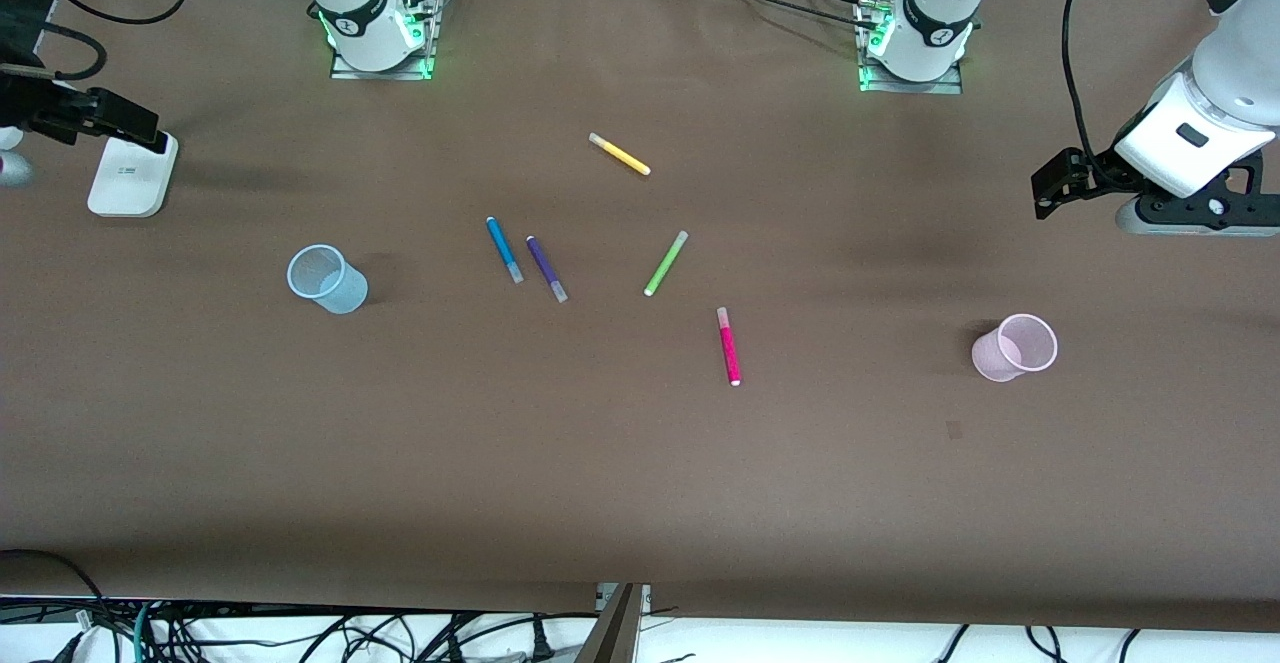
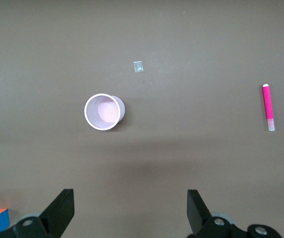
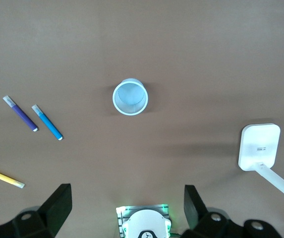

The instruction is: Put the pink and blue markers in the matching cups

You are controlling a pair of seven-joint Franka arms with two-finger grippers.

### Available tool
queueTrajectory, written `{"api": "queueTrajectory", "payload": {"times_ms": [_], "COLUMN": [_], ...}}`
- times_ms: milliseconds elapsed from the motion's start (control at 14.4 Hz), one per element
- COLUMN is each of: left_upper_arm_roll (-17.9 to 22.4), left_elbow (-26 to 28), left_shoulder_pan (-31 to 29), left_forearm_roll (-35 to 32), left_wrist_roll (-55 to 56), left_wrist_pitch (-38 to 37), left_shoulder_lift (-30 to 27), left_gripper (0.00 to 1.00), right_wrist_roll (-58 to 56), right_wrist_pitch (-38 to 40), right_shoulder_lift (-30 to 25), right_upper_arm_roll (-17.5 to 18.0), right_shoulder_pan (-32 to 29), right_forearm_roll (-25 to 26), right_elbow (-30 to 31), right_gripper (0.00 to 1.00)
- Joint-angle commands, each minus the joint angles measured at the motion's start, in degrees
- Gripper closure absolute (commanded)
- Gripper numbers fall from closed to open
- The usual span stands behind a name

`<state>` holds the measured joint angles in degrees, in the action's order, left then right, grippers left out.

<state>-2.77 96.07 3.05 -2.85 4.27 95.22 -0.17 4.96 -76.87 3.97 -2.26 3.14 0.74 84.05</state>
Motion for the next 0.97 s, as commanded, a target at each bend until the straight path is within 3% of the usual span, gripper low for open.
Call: {"api": "queueTrajectory", "payload": {"times_ms": [0,277,416,624,901], "left_upper_arm_roll": [-0.22,-1.97,-4.17,-7.33,-7.78], "left_elbow": [-0.10,-0.10,-0.10,0.16,0.60], "left_shoulder_pan": [-0.15,3.18,4.94,7.74,14.69], "left_forearm_roll": [3.28,3.82,3.73,3.73,2.59], "left_wrist_roll": [-0.32,-0.14,1.95,14.92,28.48], "left_wrist_pitch": [-0.65,0.22,5.73,13.12,25.15], "left_shoulder_lift": [1.39,7.97,11.58,17.73,26.52], "left_gripper": [0.00,0.00,0.00,0.00,0.00], "right_wrist_roll": [1.19,1.36,1.71,1.80,1.89], "right_wrist_pitch": [-1.96,-4.94,-8.72,-13.90,-24.26], "right_shoulder_lift": [5.86,16.66,20.97,25.90,31.79], "right_upper_arm_roll": [0.42,0.42,0.33,0.42,0.42], "right_shoulder_pan": [4.23,13.09,16.97,20.32,25.86], "right_forearm_roll": [0.13,0.30,0.40,-0.13,-0.57], "right_elbow": [-0.73,-0.82,-0.38,0.58,5.14], "right_gripper": [0.00,0.00,0.00,0.00,0.00]}}
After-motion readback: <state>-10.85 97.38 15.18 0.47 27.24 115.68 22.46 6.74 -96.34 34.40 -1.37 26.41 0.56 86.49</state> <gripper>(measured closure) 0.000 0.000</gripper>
